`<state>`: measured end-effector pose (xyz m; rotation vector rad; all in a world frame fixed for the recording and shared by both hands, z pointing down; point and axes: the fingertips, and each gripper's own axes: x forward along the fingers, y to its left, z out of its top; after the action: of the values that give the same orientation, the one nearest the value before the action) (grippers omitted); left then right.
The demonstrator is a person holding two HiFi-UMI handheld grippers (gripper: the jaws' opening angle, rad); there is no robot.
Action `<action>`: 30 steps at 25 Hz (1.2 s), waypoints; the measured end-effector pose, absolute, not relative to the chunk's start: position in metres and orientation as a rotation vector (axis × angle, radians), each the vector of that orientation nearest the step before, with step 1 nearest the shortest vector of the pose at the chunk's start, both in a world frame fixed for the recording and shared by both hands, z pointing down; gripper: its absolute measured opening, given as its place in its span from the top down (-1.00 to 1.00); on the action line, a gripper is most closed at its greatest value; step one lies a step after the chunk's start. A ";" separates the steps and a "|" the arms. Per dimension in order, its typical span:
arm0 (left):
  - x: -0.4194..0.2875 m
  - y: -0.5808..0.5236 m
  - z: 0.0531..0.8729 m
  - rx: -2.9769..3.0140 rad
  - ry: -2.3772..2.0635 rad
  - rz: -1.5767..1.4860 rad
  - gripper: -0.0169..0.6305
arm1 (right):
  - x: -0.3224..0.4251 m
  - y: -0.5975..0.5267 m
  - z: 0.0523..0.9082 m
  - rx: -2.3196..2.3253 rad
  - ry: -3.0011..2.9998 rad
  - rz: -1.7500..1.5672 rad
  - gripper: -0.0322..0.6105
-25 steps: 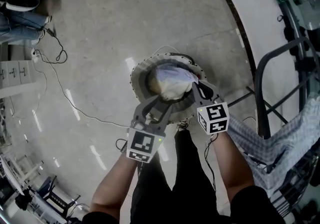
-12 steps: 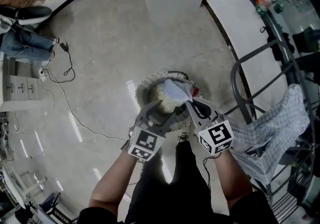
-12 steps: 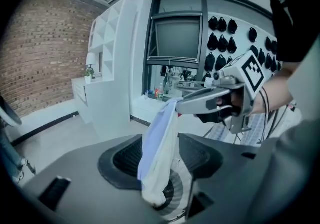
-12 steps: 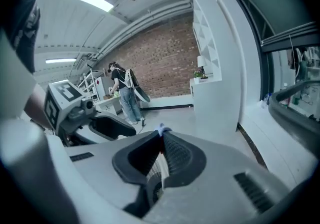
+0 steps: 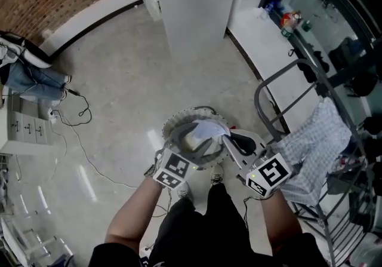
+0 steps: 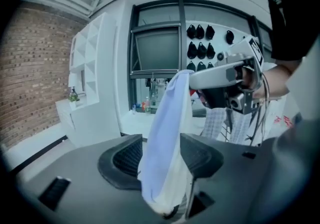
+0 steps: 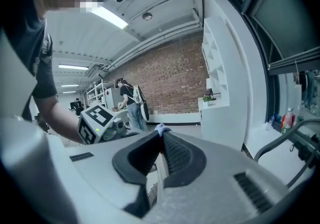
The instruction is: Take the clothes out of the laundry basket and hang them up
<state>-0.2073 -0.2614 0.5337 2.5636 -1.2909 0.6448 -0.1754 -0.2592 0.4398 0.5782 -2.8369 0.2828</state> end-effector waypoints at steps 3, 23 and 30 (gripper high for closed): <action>-0.195 -0.253 0.509 2.655 -1.198 0.617 0.27 | -0.179 -0.242 0.411 0.537 -2.853 0.218 0.83; -0.217 -0.245 0.382 2.692 -1.373 0.377 0.91 | -0.143 -0.209 0.342 0.818 -2.885 0.243 0.83; -0.223 -0.245 0.343 2.732 -1.399 0.224 0.91 | -0.142 -0.198 0.344 0.935 -2.855 0.249 0.83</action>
<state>-0.2227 -0.2455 0.3433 2.7321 -1.3991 0.2236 -0.1417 -0.1979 0.3444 0.9347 -2.8546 0.2490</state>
